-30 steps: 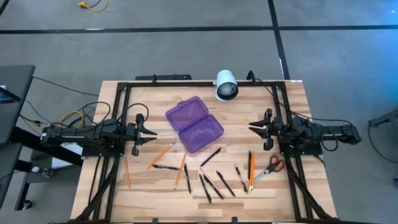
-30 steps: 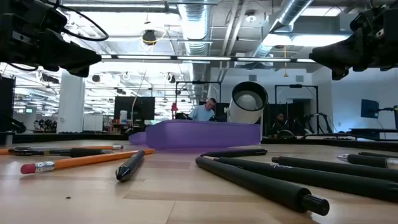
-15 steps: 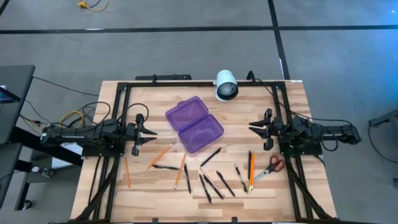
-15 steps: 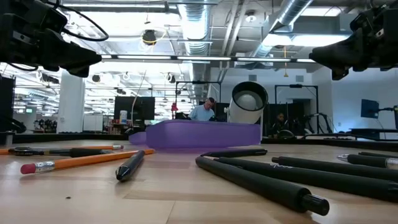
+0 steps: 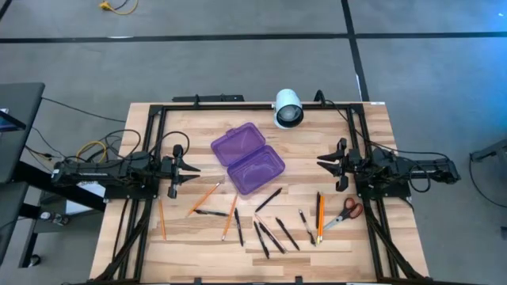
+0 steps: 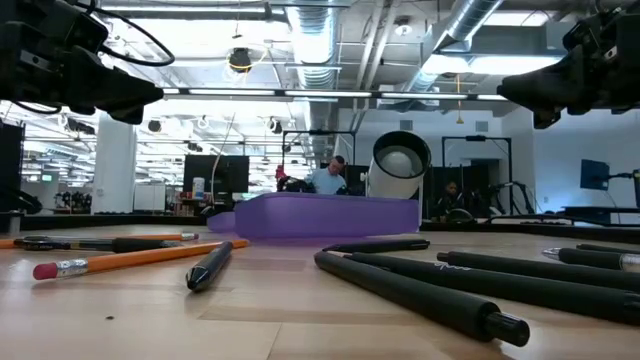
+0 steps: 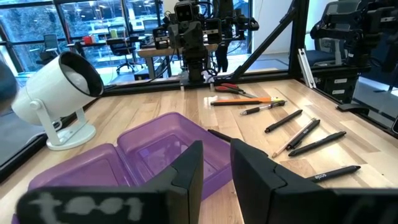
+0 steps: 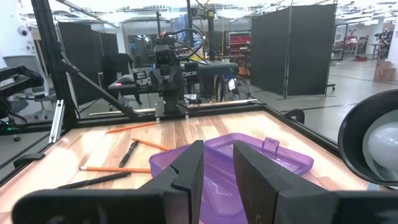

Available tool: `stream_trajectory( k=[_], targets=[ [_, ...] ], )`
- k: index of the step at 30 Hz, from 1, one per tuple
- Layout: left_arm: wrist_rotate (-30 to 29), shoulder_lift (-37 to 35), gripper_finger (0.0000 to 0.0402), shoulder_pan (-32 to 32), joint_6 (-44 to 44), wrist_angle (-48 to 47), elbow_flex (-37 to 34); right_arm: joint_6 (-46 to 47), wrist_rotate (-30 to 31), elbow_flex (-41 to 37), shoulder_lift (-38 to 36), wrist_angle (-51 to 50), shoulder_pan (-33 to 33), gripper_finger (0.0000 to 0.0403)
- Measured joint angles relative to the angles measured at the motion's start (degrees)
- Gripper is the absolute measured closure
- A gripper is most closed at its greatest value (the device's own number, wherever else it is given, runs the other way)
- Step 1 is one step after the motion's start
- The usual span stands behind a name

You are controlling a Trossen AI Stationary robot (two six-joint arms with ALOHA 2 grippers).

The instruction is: Pick & place school supplies into a supply box

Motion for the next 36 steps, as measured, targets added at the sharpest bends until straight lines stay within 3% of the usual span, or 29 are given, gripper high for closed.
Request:
stream_trajectory(
  k=[13, 18, 22, 25, 29, 33, 36],
  targets=[
    [0.17, 0.00, 0.0329, 0.00, 0.02, 0.02, 0.00, -0.19, 0.01, -0.02, -0.02, 0.02, 0.00, 0.0321],
    [0.17, 0.00, 0.0329, 0.01, -0.07, 0.02, 0.01, -13.29, 0.04, -0.02, -0.02, 0.00, -0.04, 0.0321],
    [0.81, 0.00, 0.0329, 0.01, -0.84, 0.56, 0.01, -15.19, -0.02, -0.01, -0.01, 0.03, 0.00, 0.0321],
    [4.57, -0.01, 0.0329, -0.02, -4.60, 0.71, 0.02, -11.69, -0.71, 0.00, -0.02, 0.02, 0.03, 0.0321],
    [13.75, 0.09, 0.0329, -0.02, -6.27, 1.98, 0.00, -0.10, -0.81, 0.00, 0.00, 1.59, 0.04, 0.0321],
    [24.69, 0.10, 0.0329, -0.07, -2.36, 4.29, 0.00, 11.92, -0.80, 0.00, 0.00, 6.29, 0.04, 0.0321],
    [27.68, 0.09, 0.0329, -0.04, -0.13, 8.14, 0.00, 13.44, -0.81, -0.02, -0.02, 11.39, -0.02, 0.0321]
  ],
)
